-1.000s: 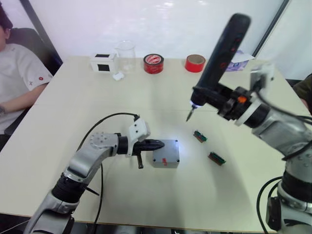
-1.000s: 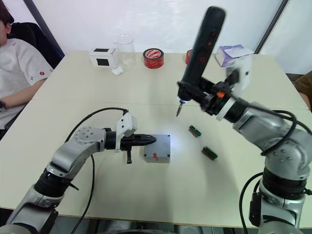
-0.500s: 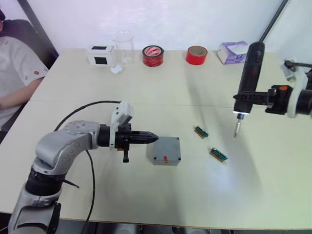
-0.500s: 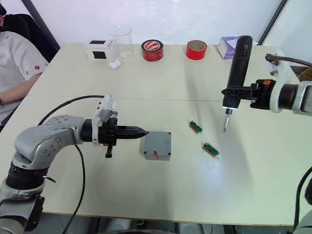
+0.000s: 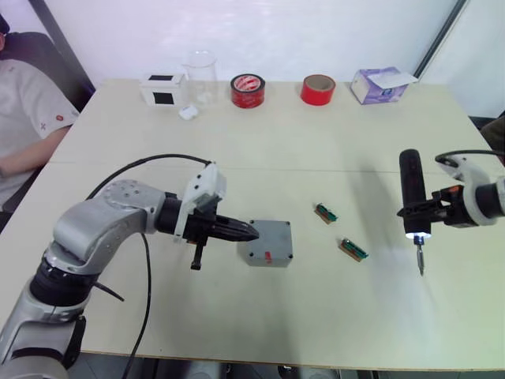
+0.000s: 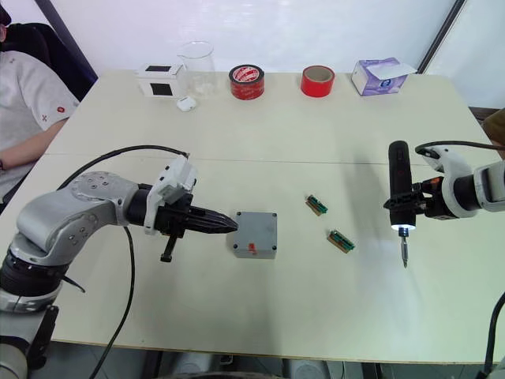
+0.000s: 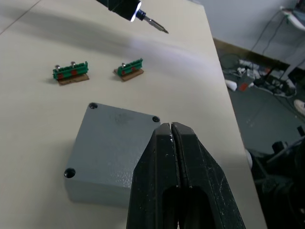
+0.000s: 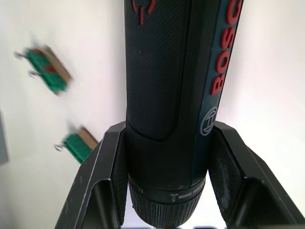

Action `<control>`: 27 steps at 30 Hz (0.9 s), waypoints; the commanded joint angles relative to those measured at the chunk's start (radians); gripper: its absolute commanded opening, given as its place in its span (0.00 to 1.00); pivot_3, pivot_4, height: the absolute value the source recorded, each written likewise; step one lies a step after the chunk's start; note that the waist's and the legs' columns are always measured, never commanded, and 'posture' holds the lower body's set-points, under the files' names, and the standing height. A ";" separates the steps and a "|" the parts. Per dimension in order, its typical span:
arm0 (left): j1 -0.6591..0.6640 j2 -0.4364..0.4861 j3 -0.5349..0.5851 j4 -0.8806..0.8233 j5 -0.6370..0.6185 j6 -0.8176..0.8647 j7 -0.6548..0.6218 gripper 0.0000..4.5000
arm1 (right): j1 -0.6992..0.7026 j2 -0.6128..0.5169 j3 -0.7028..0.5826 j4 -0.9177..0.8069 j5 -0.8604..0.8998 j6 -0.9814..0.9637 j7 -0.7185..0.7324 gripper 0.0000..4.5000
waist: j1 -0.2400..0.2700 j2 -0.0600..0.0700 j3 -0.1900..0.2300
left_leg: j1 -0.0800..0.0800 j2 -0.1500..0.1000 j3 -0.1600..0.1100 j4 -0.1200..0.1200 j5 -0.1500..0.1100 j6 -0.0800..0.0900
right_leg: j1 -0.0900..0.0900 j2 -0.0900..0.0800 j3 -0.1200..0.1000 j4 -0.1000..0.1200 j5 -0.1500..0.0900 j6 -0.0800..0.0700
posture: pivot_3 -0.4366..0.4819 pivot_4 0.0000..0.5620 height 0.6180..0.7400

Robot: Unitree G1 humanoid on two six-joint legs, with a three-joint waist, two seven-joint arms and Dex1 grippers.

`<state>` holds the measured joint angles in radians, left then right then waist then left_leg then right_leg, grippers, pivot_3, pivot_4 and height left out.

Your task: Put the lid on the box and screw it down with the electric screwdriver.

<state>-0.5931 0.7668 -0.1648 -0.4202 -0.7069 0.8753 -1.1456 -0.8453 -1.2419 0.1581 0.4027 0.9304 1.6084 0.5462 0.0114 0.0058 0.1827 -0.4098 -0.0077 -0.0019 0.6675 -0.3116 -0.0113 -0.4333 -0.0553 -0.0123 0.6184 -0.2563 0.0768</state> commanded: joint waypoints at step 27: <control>0.097 -0.028 0.173 0.008 -0.059 0.059 0.208 0.00 | 0.120 -0.043 0.113 -0.083 -0.365 -0.183 0.324 0.99 | -0.001 -0.001 -0.001 | 0.003 0.001 0.003 0.018 -0.002 0.007 | 0.003 0.003 0.007 0.014 0.004 0.007 | 0.48 0.27 1.00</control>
<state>-0.4984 0.7335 -0.0373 -0.4036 -0.7467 0.9322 -0.9505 -0.6885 -1.2729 0.2992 0.3197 0.5917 1.4575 0.8450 0.0102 0.0050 0.1821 -0.4064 -0.0071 0.0007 0.6855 -0.3135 -0.0044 -0.4301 -0.0523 -0.0056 0.6329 -0.2520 0.0834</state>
